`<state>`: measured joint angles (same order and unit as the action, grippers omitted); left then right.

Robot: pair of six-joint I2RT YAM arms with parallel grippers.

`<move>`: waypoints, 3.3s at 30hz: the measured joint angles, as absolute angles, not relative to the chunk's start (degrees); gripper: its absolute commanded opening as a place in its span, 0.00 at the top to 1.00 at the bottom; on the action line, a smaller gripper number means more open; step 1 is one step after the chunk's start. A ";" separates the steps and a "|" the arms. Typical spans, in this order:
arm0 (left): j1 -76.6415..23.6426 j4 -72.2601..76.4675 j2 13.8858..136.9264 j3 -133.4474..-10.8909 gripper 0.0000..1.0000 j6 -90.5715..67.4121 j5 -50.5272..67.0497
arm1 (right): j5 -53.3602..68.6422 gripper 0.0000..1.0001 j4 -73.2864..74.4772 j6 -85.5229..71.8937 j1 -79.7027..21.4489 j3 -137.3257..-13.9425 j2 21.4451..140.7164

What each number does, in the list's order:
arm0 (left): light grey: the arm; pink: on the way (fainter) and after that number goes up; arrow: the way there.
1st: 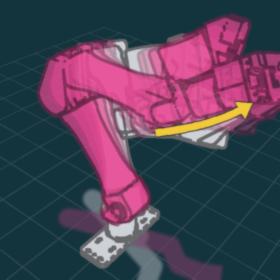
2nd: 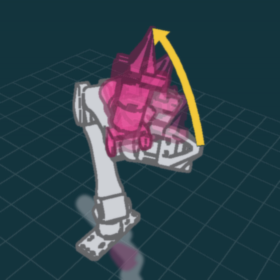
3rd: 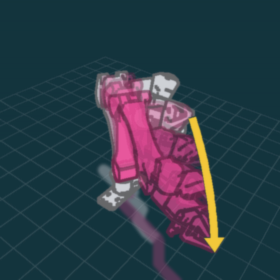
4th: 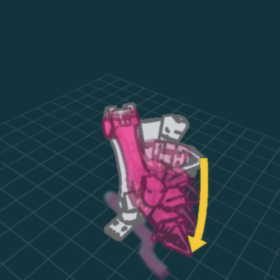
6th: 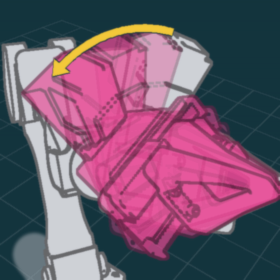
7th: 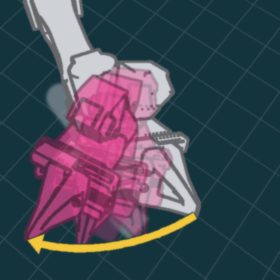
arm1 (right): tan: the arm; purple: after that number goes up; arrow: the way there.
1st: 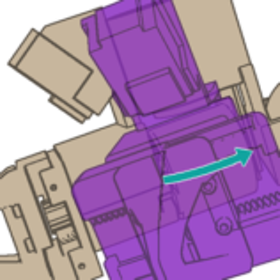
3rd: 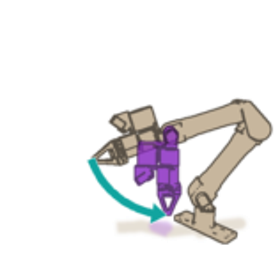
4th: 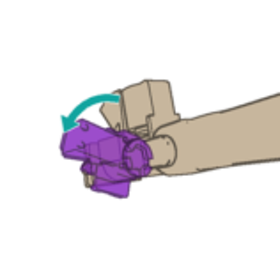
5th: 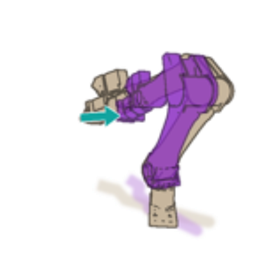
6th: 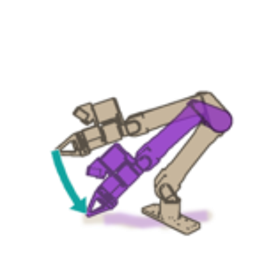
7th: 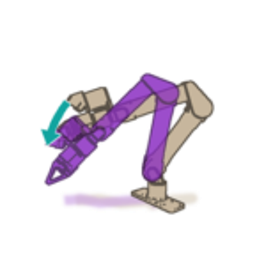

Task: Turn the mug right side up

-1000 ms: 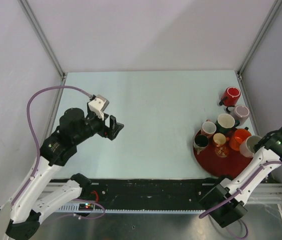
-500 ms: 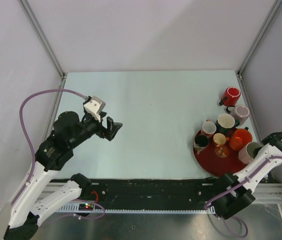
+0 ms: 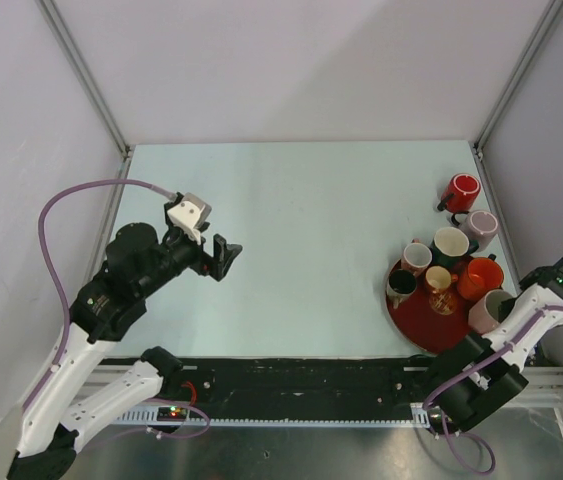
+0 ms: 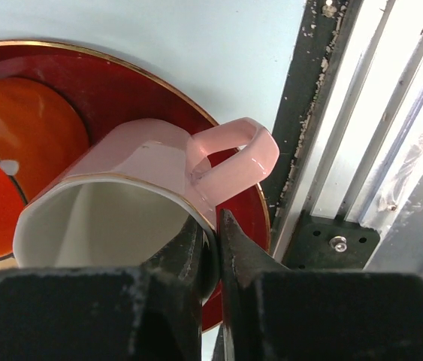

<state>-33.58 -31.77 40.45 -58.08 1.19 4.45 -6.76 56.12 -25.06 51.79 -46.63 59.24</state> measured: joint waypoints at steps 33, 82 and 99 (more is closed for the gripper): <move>-25.61 -27.20 42.44 -48.69 0.00 -2.87 4.95 | -0.93 0.01 44.66 -12.45 24.95 -68.45 65.45; -13.47 -18.11 55.44 -43.72 0.00 -7.35 6.17 | -3.51 1.00 53.17 -4.36 19.20 -99.90 119.07; -13.45 -17.76 53.93 -43.72 0.01 -6.44 8.45 | 7.94 1.00 55.27 -7.09 2.44 -114.93 119.26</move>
